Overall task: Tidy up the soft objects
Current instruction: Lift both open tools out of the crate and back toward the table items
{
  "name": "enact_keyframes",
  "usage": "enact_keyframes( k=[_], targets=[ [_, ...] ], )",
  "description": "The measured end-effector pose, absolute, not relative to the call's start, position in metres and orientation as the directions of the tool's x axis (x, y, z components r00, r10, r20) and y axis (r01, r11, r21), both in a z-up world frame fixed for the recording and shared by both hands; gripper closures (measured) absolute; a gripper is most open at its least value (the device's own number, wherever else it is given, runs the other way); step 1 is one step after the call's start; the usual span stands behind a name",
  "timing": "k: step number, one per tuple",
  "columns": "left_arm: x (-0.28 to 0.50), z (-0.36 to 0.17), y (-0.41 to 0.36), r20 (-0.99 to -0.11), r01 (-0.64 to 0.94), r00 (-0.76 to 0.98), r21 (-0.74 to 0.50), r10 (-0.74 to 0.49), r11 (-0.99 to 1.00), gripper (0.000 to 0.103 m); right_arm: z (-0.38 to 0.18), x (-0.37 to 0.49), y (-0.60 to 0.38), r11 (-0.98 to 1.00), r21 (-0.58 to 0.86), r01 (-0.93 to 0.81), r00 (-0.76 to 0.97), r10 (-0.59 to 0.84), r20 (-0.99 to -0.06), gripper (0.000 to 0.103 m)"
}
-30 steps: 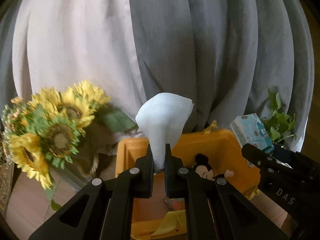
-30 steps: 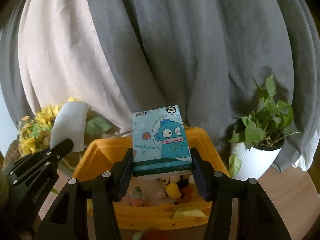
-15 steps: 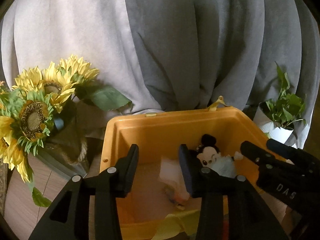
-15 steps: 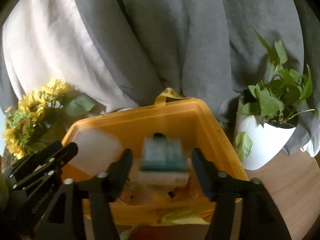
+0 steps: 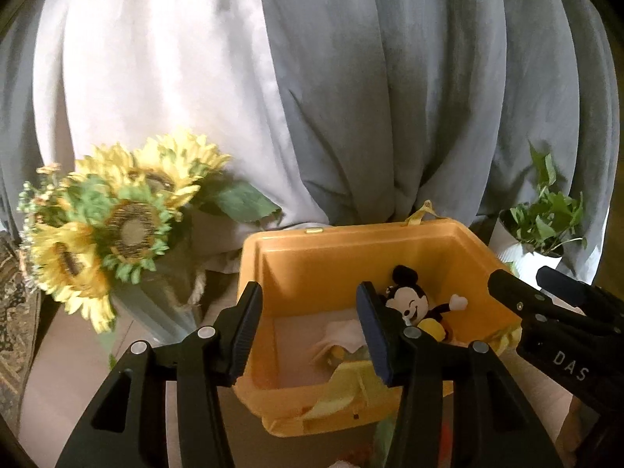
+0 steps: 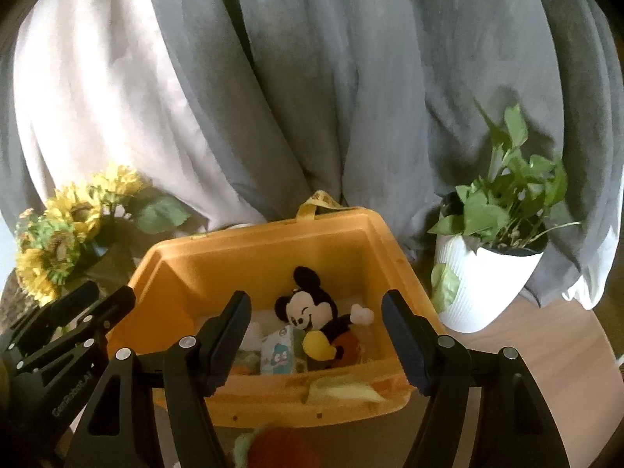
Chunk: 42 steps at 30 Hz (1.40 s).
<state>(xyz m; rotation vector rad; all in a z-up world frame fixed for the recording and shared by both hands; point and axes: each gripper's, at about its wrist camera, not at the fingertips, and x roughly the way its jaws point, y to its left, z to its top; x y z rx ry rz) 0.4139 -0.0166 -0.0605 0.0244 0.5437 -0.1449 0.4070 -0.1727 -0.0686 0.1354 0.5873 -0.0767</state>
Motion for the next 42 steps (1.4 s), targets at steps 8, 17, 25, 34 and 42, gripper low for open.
enact_keyframes(
  k=[8,17,25,34,42],
  targets=[
    [0.371,-0.039,-0.010,-0.472,0.109,0.876,0.004,-0.094,0.994,0.049,-0.050,0.370,-0.161,0.991,0.102,0.083,0.856,-0.018,-0.516,0.032],
    [0.321,-0.026,-0.004,-0.446,0.065,0.893,0.000,-0.058,0.998,0.047,-0.038,0.330,-0.154,0.994,0.100,0.040,0.877,0.013,-0.481,0.032],
    [0.288,-0.025,-0.014,-0.435,0.033,0.900,0.010,-0.026,0.999,0.045,-0.035,0.298,-0.157,0.994,0.108,0.011,0.888,0.040,-0.458,0.032],
    [0.253,-0.030,-0.035,-0.450,-0.055,0.892,0.003,0.051,0.998,0.044,-0.040,0.277,-0.174,0.988,0.123,-0.090,0.880,0.136,-0.454,0.032],
    [0.221,-0.044,-0.054,-0.475,-0.145,0.871,-0.012,0.122,0.989,0.043,-0.051,0.268,-0.191,0.974,0.126,-0.189,0.848,0.226,-0.479,0.032]
  ],
)
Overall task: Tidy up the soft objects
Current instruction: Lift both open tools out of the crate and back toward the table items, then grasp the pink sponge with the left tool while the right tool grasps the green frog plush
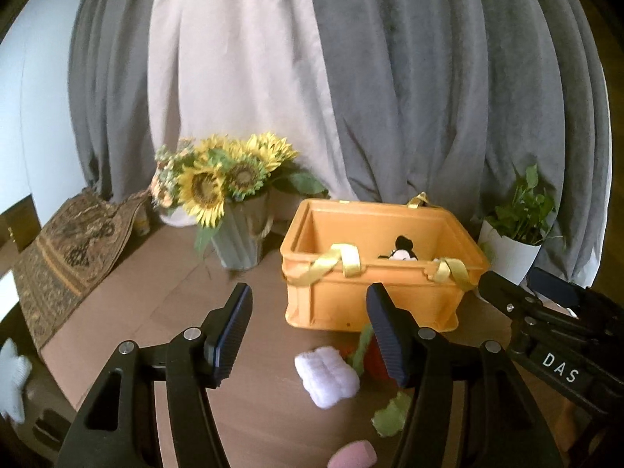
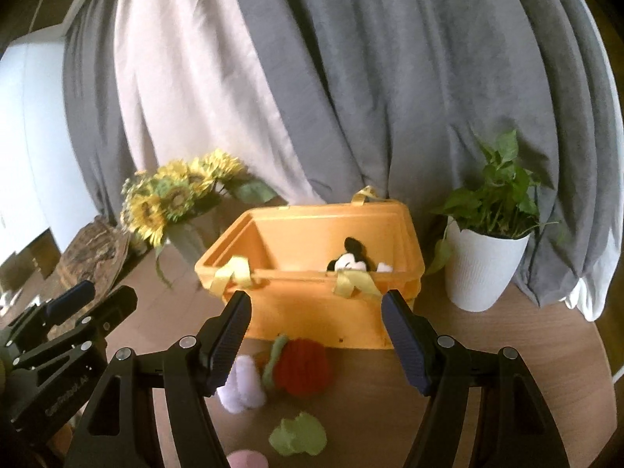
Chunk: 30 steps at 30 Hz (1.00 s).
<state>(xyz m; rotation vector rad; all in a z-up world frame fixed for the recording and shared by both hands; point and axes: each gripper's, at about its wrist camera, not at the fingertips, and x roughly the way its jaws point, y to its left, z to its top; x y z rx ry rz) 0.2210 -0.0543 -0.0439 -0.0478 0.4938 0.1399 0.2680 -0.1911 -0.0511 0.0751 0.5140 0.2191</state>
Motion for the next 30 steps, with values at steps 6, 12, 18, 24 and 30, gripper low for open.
enact_keyframes(
  k=[6,12,18,24,30],
  targets=[
    [0.201,-0.055,-0.070,-0.495,-0.204,0.851,-0.008,0.174,0.979,0.042,-0.063,0.260,-0.202,0.953,0.121,-0.278,0.809,0.300,-0.505,0.032],
    [0.184,-0.067,-0.082,-0.523,-0.252,0.826,-0.005,0.212,0.968,0.041,-0.074,0.254,-0.208,0.929,0.121,-0.350,0.774,0.359,-0.522,0.032],
    [0.170,-0.086,-0.090,-0.569,-0.273,0.790,0.005,0.227,0.962,0.041,-0.086,0.248,-0.211,0.907,0.137,-0.397,0.737,0.404,-0.542,0.032],
    [0.163,-0.106,-0.095,-0.611,-0.290,0.758,-0.002,0.229,0.957,0.041,-0.104,0.246,-0.212,0.893,0.148,-0.425,0.699,0.427,-0.574,0.032],
    [0.162,-0.128,-0.098,-0.651,-0.290,0.729,-0.011,0.213,0.957,0.041,-0.123,0.249,-0.210,0.879,0.157,-0.450,0.655,0.445,-0.611,0.032]
  ],
)
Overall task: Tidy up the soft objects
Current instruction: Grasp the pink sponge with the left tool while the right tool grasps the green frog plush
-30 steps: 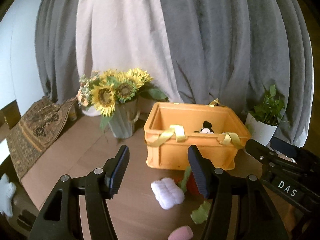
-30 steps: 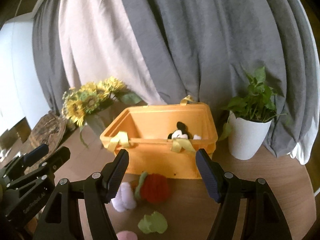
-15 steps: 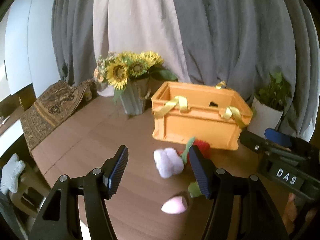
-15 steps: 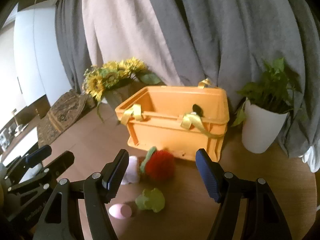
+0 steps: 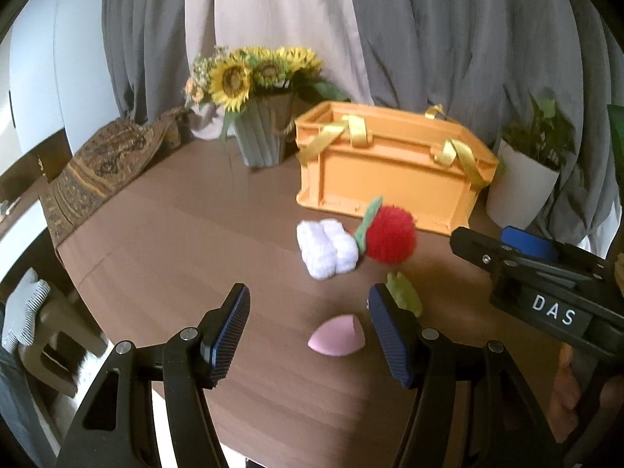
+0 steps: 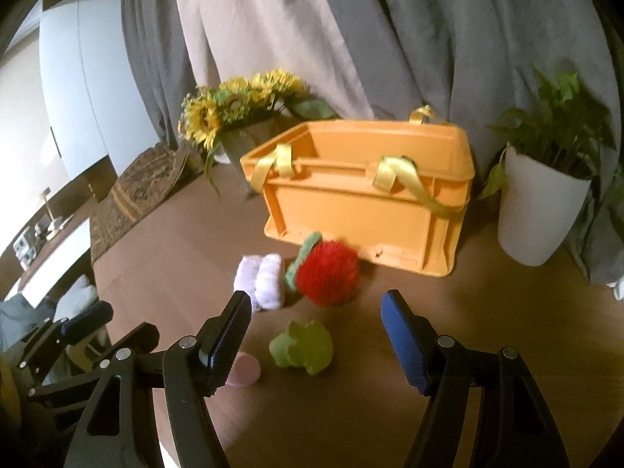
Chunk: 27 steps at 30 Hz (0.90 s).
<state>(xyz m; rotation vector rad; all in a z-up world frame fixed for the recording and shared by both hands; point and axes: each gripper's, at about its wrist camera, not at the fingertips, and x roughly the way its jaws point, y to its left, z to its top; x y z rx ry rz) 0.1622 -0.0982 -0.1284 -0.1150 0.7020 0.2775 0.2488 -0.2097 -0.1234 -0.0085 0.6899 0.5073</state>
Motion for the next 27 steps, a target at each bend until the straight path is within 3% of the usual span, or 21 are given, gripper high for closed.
enact_keyframes(
  k=[11,27],
  targets=[
    [0.171,-0.168,-0.100,-0.706,-0.277,0.690,-0.050,0.162,0.960,0.041,-0.166,0.267,-0.199,0.851,0.195,-0.488,0.557,0.476,-0.680,0.032],
    [0.186,-0.200,-0.096,-0.717,-0.267,0.683,-0.074,0.135,0.961,0.041,-0.215,0.288,-0.193,0.831,0.304,-0.467,0.460,0.521,-0.719,0.032]
  ],
)
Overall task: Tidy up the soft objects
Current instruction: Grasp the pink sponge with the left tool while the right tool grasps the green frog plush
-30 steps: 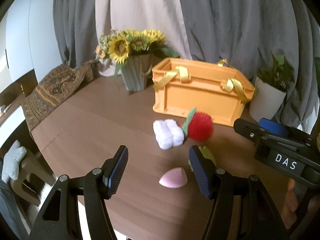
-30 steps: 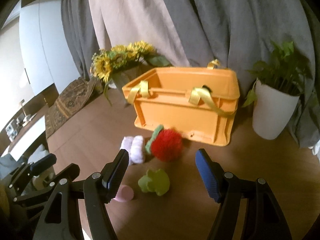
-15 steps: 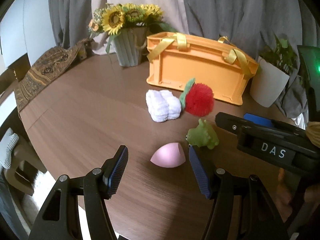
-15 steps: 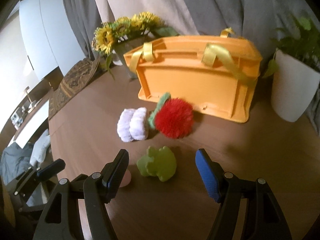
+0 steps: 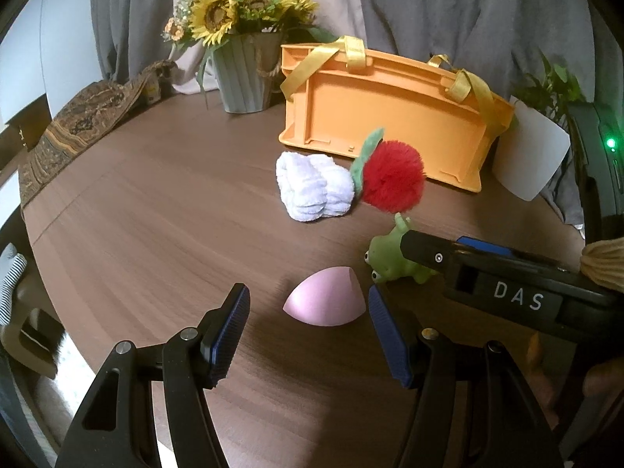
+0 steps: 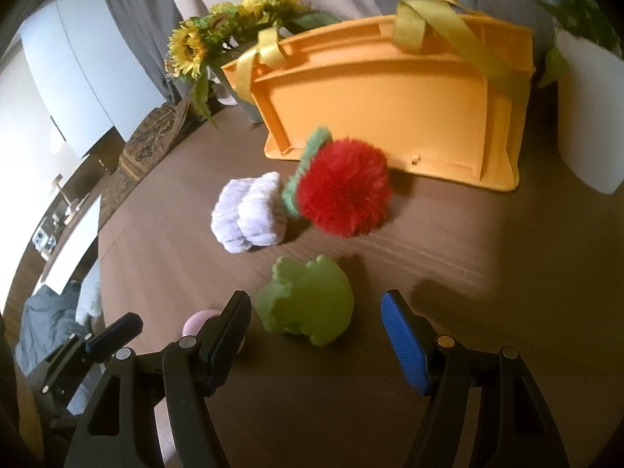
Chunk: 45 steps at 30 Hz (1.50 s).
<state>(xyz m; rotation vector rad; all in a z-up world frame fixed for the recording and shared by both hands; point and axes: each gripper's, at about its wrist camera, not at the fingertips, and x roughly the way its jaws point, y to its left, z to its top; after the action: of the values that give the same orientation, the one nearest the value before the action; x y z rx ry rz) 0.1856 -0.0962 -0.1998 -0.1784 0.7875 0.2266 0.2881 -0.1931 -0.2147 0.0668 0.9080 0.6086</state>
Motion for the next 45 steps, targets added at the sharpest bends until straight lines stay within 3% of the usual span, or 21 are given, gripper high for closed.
enact_keyframes(
  k=[18,25,31,45],
  targets=[
    [0.197,-0.215,-0.087,-0.722,-0.272,0.685,-0.132,0.095,0.953,0.041,-0.235,0.298,-0.189,0.804,0.380,-0.456,0.422,0.572,-0.703,0.032],
    [0.200,-0.216,-0.086,-0.716,-0.228,0.698,-0.190,0.024,0.955,0.061,-0.232,0.296,-0.185,0.804,0.368,-0.468,0.427,0.570,-0.702,0.041],
    [0.200,-0.215,-0.085,-0.711,-0.222,0.703,-0.200,0.015,0.954,0.065,-0.226,0.293,-0.182,0.817,0.336,-0.469,0.457,0.550,-0.700,0.049],
    [0.194,-0.199,-0.079,-0.683,-0.254,0.728,-0.181,0.065,0.950,0.067,-0.219,0.289,-0.184,0.846,0.295,-0.445,0.499,0.508,-0.703,0.050]
  ],
)
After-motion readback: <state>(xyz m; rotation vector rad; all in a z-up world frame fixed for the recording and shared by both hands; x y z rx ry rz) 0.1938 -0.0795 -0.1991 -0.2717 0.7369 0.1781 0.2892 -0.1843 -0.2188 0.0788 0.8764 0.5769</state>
